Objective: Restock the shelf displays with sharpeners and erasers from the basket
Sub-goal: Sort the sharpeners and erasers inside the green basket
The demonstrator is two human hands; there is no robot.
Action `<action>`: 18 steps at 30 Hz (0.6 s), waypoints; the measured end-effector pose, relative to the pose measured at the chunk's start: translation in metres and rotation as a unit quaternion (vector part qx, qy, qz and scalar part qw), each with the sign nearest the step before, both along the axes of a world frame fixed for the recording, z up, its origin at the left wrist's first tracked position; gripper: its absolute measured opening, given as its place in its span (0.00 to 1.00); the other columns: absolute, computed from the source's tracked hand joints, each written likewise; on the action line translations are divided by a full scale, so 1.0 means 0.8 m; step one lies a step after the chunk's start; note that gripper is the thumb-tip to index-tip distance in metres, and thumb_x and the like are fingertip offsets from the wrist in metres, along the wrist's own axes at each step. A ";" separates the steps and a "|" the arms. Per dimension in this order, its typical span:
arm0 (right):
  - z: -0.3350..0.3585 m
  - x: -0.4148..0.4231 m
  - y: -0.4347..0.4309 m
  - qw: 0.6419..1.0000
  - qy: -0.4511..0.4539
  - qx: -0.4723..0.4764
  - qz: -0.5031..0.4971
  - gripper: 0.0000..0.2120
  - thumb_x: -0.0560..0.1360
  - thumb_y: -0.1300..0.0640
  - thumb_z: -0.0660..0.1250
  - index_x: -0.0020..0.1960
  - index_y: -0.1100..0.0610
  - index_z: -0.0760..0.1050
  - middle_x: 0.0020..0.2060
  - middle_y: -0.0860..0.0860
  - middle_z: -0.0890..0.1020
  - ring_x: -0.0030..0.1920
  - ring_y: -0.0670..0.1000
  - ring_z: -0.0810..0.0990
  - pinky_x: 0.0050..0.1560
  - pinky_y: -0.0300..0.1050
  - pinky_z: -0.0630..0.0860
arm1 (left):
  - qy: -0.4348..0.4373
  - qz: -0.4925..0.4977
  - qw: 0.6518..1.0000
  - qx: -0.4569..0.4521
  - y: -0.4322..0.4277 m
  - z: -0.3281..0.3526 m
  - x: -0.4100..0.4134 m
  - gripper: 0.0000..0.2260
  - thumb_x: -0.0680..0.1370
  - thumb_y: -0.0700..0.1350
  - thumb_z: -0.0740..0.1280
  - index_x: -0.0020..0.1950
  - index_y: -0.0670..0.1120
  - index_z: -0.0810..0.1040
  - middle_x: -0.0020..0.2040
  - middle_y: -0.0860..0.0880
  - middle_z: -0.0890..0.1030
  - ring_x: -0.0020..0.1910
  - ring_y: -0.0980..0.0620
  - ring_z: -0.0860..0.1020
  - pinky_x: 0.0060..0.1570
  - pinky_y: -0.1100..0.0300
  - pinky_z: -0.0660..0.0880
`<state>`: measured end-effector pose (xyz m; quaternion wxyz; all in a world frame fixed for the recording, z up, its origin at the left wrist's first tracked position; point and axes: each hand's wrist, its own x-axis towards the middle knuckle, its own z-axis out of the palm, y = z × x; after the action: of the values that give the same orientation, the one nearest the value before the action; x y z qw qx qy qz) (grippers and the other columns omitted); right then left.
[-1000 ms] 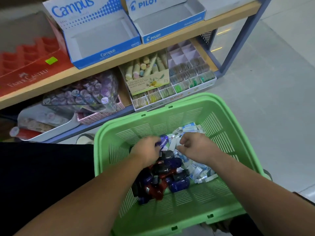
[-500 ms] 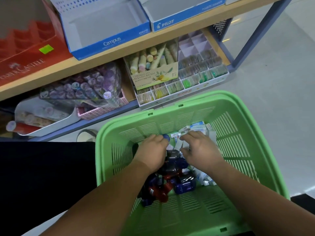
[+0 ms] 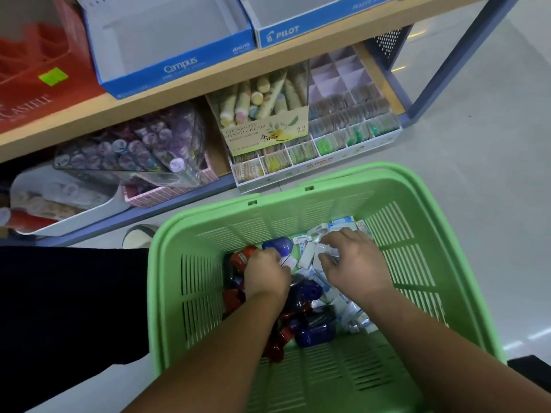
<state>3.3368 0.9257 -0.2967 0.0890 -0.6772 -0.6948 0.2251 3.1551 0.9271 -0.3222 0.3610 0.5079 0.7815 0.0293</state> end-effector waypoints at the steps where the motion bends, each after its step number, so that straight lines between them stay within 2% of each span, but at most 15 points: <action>1: 0.001 -0.001 0.000 1.000 -0.001 -0.004 -0.002 0.14 0.72 0.53 0.74 0.57 0.55 0.82 0.48 0.53 0.84 0.50 0.58 0.79 0.53 0.54 0.78 | -0.017 0.022 1.000 0.014 -0.006 -0.001 -0.001 0.08 0.74 0.42 0.73 0.53 0.44 0.85 0.53 0.46 0.84 0.50 0.48 0.81 0.49 0.62 0.74; 4: 0.004 -0.008 -0.001 1.000 0.017 -0.011 -0.002 0.14 0.74 0.53 0.73 0.58 0.55 0.82 0.49 0.52 0.83 0.52 0.58 0.80 0.53 0.52 0.79 | -0.063 0.093 0.993 0.032 -0.017 0.002 0.002 0.15 0.73 0.44 0.77 0.59 0.43 0.85 0.55 0.48 0.84 0.47 0.55 0.79 0.48 0.68 0.71; 6: 0.008 -0.015 -0.002 0.998 0.035 -0.051 0.009 0.14 0.76 0.51 0.71 0.61 0.53 0.81 0.52 0.51 0.82 0.54 0.54 0.80 0.53 0.48 0.78 | -0.086 0.139 0.986 0.019 -0.019 0.003 0.005 0.17 0.73 0.44 0.78 0.61 0.45 0.84 0.53 0.49 0.84 0.45 0.56 0.79 0.42 0.72 0.69; 8: 0.010 -0.022 -0.001 0.993 0.034 -0.106 0.040 0.16 0.77 0.47 0.69 0.64 0.49 0.79 0.54 0.47 0.83 0.55 0.51 0.80 0.54 0.45 0.78 | -0.096 0.158 0.983 0.007 -0.020 0.004 0.008 0.18 0.74 0.45 0.78 0.63 0.46 0.83 0.54 0.50 0.85 0.44 0.56 0.78 0.41 0.72 0.68; 11: 0.008 -0.028 0.002 0.987 0.012 -0.147 0.063 0.17 0.77 0.46 0.69 0.65 0.46 0.78 0.55 0.44 0.83 0.57 0.49 0.80 0.56 0.44 0.77 | -0.102 0.123 0.987 -0.006 -0.023 0.000 0.005 0.18 0.77 0.46 0.75 0.66 0.45 0.81 0.57 0.49 0.85 0.45 0.56 0.78 0.40 0.73 0.68; 14: 0.005 -0.023 0.006 0.980 0.076 -0.177 -0.040 0.13 0.78 0.50 0.69 0.62 0.46 0.79 0.52 0.44 0.84 0.53 0.48 0.82 0.55 0.44 0.78 | -0.104 0.084 0.991 -0.014 -0.022 0.000 -0.002 0.20 0.77 0.48 0.74 0.68 0.46 0.80 0.60 0.50 0.84 0.51 0.55 0.80 0.51 0.67 0.72; 18: 0.002 -0.012 0.010 0.959 0.158 -0.209 -0.104 0.08 0.77 0.52 0.69 0.56 0.45 0.80 0.49 0.44 0.85 0.50 0.47 0.83 0.57 0.47 0.80 | -0.115 0.010 0.993 -0.029 -0.009 0.003 -0.009 0.19 0.76 0.51 0.75 0.67 0.52 0.81 0.61 0.54 0.82 0.56 0.51 0.81 0.56 0.62 0.74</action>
<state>3.3268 0.9336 -0.2954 0.0767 -0.7049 -0.5354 0.4589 3.1476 0.9201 -0.3195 0.4631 0.4828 0.7401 0.0685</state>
